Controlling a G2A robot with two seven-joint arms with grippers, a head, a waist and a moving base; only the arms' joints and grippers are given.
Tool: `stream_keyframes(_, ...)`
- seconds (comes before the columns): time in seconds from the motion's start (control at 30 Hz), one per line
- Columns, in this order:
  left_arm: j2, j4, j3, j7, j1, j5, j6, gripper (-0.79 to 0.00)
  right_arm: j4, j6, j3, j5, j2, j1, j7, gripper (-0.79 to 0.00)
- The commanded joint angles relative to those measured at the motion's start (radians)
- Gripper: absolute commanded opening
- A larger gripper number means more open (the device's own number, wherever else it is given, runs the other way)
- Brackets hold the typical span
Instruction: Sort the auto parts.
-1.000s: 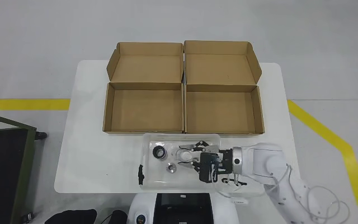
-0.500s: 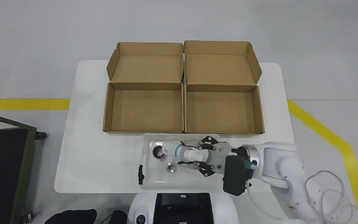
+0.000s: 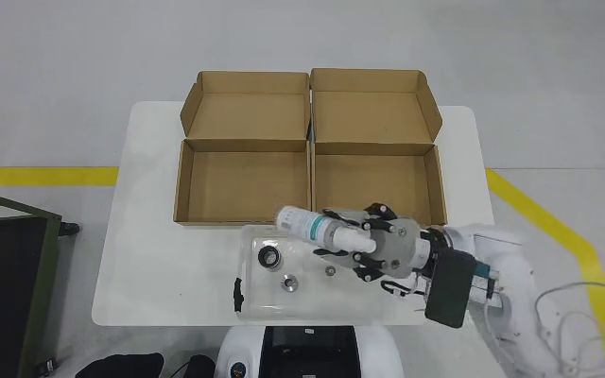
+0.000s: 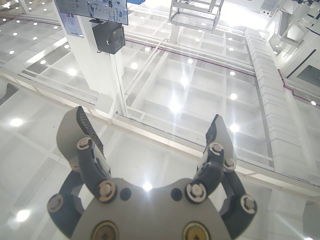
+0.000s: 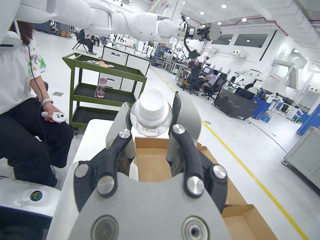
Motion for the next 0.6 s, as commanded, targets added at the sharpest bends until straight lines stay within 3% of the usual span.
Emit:
stream_keyframes(0.0, 0.0, 0.0, 0.0, 0.0, 0.0, 0.0, 0.0, 0.0, 0.0, 0.019, 0.013, -0.002, -0.001, 0.007, -0.03, -0.785)
stream_keyframes(0.57, 0.0, 0.0, 0.0, 0.0, 0.0, 0.0, 0.0, 0.0, 0.012, 0.077, 0.062, 0.013, -0.004, 0.056, -0.117, -0.785)
